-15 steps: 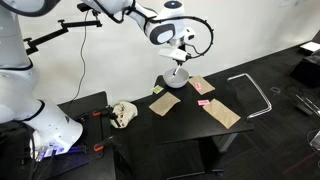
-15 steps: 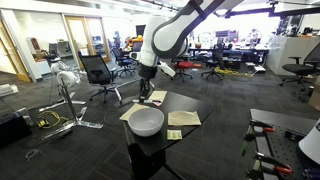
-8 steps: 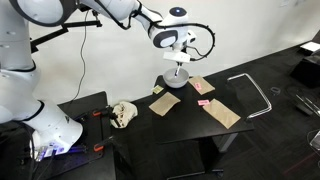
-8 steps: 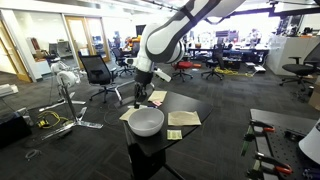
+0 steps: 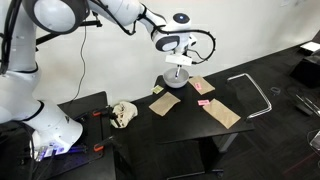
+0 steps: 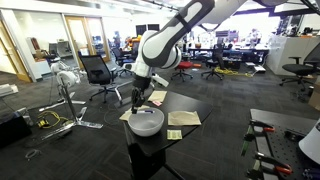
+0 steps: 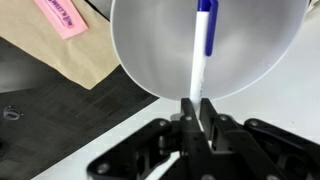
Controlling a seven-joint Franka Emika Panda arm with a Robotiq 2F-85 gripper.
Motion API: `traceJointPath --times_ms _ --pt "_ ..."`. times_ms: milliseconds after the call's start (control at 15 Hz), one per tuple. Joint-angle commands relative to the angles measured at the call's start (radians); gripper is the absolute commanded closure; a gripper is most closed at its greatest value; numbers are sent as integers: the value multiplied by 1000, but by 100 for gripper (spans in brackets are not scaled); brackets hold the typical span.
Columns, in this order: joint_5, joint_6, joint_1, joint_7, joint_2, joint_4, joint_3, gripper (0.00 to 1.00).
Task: Pick up the pen from the table and put it in the grey bowl.
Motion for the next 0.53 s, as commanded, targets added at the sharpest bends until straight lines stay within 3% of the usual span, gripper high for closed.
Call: traceJointPath --times_ms 0,467 --pt "20 -8 -13 -37 25 30 19 55" --pt "17 22 -14 -29 -9 -5 18 3"
